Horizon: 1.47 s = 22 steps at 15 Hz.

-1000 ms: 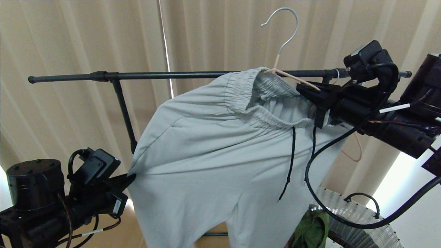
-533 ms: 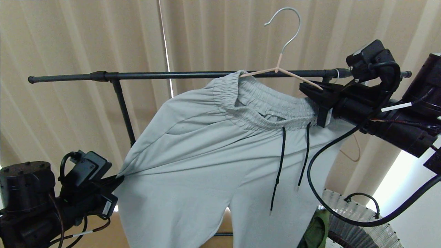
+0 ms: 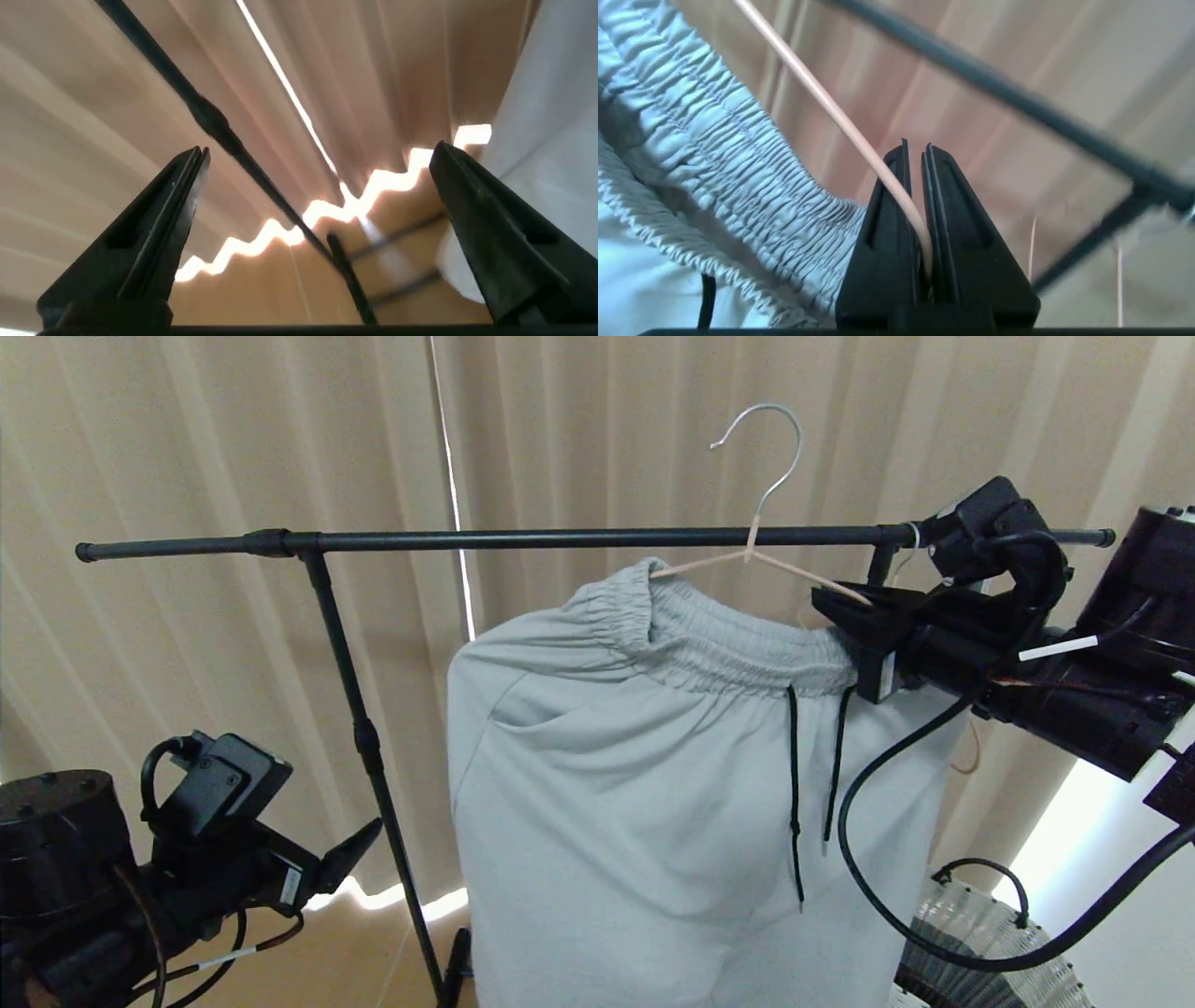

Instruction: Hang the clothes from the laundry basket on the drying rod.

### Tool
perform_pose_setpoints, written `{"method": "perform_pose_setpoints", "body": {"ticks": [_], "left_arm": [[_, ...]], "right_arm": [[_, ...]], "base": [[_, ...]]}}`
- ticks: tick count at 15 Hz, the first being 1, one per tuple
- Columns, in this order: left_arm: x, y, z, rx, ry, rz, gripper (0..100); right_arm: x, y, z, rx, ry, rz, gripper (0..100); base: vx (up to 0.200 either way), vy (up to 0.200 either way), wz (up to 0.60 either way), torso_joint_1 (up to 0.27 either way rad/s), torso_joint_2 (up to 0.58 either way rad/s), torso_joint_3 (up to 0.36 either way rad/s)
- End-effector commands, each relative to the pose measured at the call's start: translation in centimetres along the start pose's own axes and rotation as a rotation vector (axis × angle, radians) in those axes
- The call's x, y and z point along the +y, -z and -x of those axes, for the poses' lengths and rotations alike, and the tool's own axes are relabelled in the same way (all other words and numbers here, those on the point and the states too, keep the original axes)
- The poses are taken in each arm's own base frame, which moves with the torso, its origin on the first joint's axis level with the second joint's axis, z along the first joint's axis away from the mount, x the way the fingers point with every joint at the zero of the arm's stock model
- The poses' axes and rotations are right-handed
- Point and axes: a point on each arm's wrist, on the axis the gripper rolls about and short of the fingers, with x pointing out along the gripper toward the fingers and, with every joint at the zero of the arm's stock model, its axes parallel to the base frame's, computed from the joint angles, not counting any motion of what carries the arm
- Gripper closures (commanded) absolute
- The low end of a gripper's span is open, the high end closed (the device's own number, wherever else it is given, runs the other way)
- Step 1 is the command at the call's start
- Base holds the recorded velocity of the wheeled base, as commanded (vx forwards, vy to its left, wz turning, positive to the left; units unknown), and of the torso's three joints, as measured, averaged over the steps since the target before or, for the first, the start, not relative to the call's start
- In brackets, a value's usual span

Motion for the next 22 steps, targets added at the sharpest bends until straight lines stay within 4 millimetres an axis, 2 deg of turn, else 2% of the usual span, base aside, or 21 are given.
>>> {"method": "perform_pose_setpoints", "body": {"ticks": [1, 4, 5, 8, 10, 12, 13, 15, 18, 22], "left_arm": [[0.3, -1.1, 1.2, -0.084, -0.029, 0.008, 0], [1.0, -3.1, 4.0, -0.203, -0.089, 0.001, 0], [1.3, -3.9, 5.7, -0.234, -0.108, -0.001, 0], [2.0, -5.9, 8.9, -0.225, -0.099, 0.064, 0], [2.1, -6.7, 10.7, -0.175, -0.058, 0.187, 0], [1.9, -6.3, 11.0, -0.158, -0.048, 0.274, 0], [1.5, -5.4, 11.4, -0.151, -0.045, 0.311, 0], [1.0, -4.6, 12.2, -0.160, -0.037, 0.316, 0], [1.0, -4.4, 12.0, -0.146, -0.033, 0.315, 0], [1.1, -4.5, 11.1, -0.117, -0.025, 0.323, 0]], "right_arm": [[0.1, 0.6, 0.3, 0.063, 0.022, -0.002, 100], [-0.1, 1.3, 1.1, 0.159, 0.040, -0.007, 100], [-0.6, 2.1, 1.4, 0.202, 0.059, -0.010, 100], [-0.9, 3.1, 1.8, 0.258, 0.087, -0.013, 100], [-1.1, 3.5, 2.0, 0.280, 0.098, -0.012, 100], [-1.1, 3.6, 2.3, 0.306, 0.108, -0.013, 100], [-1.1, 3.5, 2.7, 0.326, 0.117, -0.012, 100], [-1.2, 3.2, 3.5, 0.354, 0.130, -0.010, 100], [-1.3, 3.2, 4.5, 0.393, 0.146, -0.020, 100], [-1.3, 3.3, 4.5, 0.396, 0.147, -0.027, 100]], "base": [[0.000, 0.000, 0.00, 0.000, 0.00, 0.000], [0.000, 0.000, 0.00, 0.000, 0.00, 0.000], [0.000, 0.000, 0.00, 0.000, 0.00, 0.000], [0.000, 0.000, 0.00, 0.000, 0.00, 0.000], [0.000, 0.000, 0.00, 0.000, 0.00, 0.000], [0.000, 0.000, 0.00, 0.000, 0.00, 0.000], [0.000, 0.000, 0.00, 0.000, 0.00, 0.000], [0.000, 0.000, 0.00, 0.000, 0.00, 0.000], [0.000, 0.000, 0.00, 0.000, 0.00, 0.000], [0.000, 0.000, 0.00, 0.000, 0.00, 0.000]]}}
